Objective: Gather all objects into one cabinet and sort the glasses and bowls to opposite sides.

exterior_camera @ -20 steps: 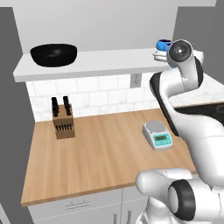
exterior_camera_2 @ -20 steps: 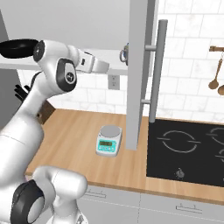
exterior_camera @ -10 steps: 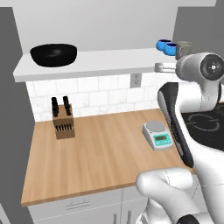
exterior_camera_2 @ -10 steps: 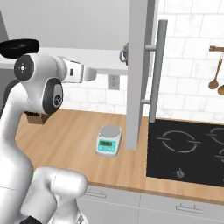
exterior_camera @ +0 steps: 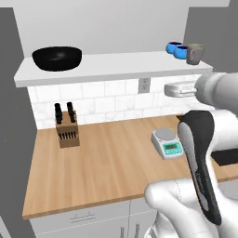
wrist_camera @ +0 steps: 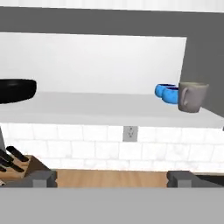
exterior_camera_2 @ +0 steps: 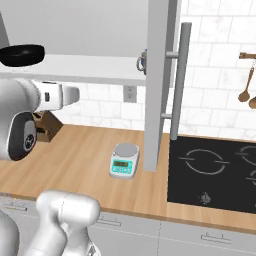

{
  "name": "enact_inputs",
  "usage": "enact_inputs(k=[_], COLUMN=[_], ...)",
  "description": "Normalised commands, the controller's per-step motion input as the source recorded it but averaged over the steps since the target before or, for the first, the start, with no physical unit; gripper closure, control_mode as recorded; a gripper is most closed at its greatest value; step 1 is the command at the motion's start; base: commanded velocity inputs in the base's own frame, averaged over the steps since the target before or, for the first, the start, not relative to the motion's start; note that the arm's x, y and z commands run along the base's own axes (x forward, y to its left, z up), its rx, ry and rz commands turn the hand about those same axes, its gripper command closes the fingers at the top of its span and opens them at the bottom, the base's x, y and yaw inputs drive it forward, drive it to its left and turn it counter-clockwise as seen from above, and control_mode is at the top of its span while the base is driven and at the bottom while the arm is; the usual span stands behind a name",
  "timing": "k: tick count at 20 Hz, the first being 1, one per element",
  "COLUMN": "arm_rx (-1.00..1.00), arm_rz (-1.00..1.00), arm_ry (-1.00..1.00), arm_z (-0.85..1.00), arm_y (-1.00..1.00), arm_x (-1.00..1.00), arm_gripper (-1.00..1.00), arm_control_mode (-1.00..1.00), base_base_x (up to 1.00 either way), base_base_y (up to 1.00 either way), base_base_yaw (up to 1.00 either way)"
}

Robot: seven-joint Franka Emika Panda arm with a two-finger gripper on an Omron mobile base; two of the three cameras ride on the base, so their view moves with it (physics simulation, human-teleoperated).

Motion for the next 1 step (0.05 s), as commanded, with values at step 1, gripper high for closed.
enact_inputs(k=[1], arm_rx=[-0.04], arm_rz=[0.1], arm_ry=[0.0], arm_z=[0.25], arm_y=[0.19], arm_x=[-1.0], arm_gripper=[-1.0], arm_control_mode=[-1.0], base_base_x=[0.0], base_base_y=[0.0], base_base_yaw=[0.0])
